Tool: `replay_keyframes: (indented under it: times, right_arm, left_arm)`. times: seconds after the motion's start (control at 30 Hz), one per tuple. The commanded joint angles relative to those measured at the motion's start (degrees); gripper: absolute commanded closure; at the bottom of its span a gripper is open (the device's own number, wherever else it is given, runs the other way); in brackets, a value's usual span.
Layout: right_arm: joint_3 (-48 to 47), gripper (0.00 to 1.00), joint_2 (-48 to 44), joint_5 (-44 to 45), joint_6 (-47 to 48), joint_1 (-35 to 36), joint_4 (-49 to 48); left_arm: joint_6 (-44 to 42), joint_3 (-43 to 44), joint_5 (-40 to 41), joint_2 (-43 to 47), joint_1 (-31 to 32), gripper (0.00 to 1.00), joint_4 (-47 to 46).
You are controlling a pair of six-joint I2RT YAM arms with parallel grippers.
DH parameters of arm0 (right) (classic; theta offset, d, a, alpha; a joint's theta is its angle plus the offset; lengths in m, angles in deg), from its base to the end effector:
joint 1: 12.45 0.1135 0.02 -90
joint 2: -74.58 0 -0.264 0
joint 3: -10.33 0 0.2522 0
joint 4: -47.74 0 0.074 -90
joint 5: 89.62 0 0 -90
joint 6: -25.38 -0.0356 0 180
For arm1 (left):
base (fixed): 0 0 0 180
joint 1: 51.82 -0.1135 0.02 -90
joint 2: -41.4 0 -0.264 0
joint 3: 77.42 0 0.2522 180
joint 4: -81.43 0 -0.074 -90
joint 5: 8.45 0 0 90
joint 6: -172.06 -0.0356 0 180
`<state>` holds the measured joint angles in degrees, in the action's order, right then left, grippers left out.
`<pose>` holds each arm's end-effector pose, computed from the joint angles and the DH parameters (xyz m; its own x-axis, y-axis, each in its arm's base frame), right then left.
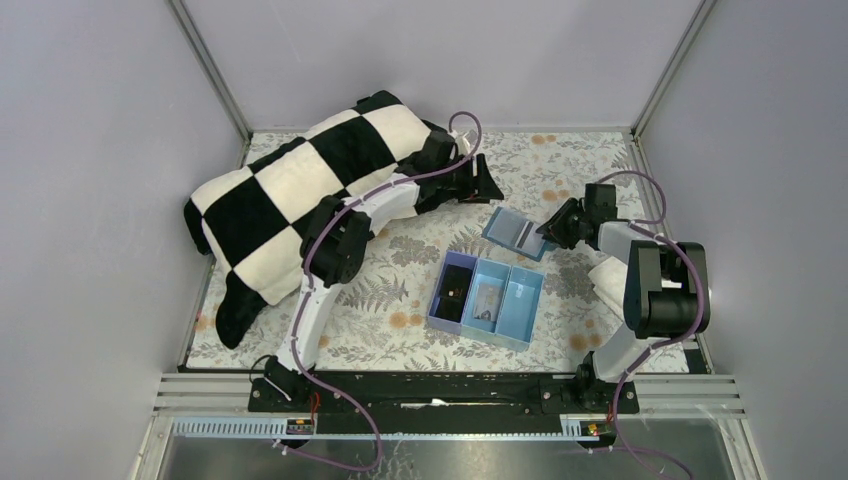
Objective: Take the credit cards out of the card holder
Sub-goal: Remove the credit card from the card holder.
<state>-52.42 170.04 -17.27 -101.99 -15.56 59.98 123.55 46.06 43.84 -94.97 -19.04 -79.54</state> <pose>0.3338 -0.0073 0.1638 -0.6593 0.6151 -0.4324 0.2990 0.7422 0.5998 0.4453 -0.3126 0.1854 -0.9059 -0.0400 -0.4215 0.3533 0.4773 -0.8046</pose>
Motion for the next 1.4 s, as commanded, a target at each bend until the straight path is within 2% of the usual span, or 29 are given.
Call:
replay_keyframes:
  times: [0.0,0.23,0.67,1.2,1.37]
  right_arm:
    - [-2.7,0.66,0.6,2.7,1.2,0.0,0.3]
    - [-2.8,0.66,0.4,5.9,2.3,0.0,1.2]
    - [-3.5,0.65,3.3,4.9,2.3,0.0,2.2]
    - [-3.5,0.66,7.6,-0.4,0.5,0.5,-3.0]
    - [-5.2,0.66,9.0,-2.0,0.4,1.9,-3.6]
  left_arm:
    - [0.1,1.4,-1.1,2.8,4.3,0.4,-4.2]
    - [-1.2,7.5,-2.9,-3.1,7.3,0.4,-0.1]
    - [-1.9,7.4,-1.3,-6.5,7.5,0.4,1.6]
    - [-2.5,2.5,2.3,-4.3,5.0,0.43,-0.4]
    - [-2.0,-0.7,2.2,-3.4,3.7,0.47,-2.1]
